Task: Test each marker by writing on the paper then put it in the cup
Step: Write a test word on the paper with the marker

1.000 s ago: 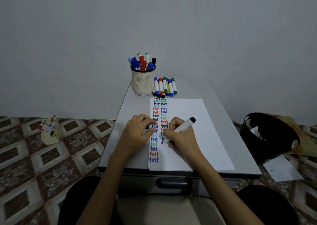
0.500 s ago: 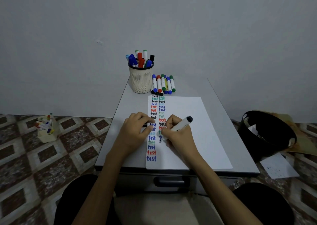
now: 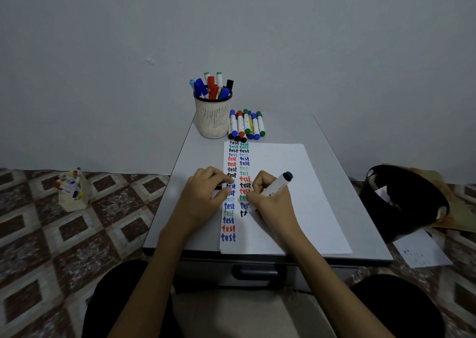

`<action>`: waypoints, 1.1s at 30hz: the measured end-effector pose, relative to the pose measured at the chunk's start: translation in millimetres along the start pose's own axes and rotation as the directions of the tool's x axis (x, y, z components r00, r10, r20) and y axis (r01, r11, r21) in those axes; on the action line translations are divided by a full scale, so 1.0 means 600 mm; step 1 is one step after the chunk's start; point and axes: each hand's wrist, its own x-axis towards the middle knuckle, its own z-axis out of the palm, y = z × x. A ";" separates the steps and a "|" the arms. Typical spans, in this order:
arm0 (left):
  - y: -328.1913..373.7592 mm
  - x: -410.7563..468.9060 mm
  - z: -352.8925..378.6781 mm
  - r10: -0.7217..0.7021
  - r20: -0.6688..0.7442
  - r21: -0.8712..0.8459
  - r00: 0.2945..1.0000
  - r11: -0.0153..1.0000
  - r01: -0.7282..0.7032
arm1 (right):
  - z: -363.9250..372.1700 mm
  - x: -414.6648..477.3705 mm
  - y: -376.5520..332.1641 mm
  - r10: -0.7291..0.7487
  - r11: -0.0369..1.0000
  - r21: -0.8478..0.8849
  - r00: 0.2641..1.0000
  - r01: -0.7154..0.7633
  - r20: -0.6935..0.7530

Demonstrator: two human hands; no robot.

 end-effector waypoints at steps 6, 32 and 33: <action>-0.001 -0.001 0.000 0.026 -0.014 -0.007 1.000 1.000 -0.026 | -0.003 -0.001 -0.002 0.013 1.000 -0.015 0.999 -0.012 0.035; -0.003 -0.001 0.002 -0.026 0.017 -0.008 1.000 1.000 0.026 | -0.011 -0.009 -0.012 0.039 0.994 0.101 0.999 -0.035 -0.031; -0.004 -0.001 0.002 -0.029 0.019 -0.009 0.999 1.000 0.029 | -0.010 -0.010 -0.012 0.035 0.994 0.101 0.999 -0.033 -0.026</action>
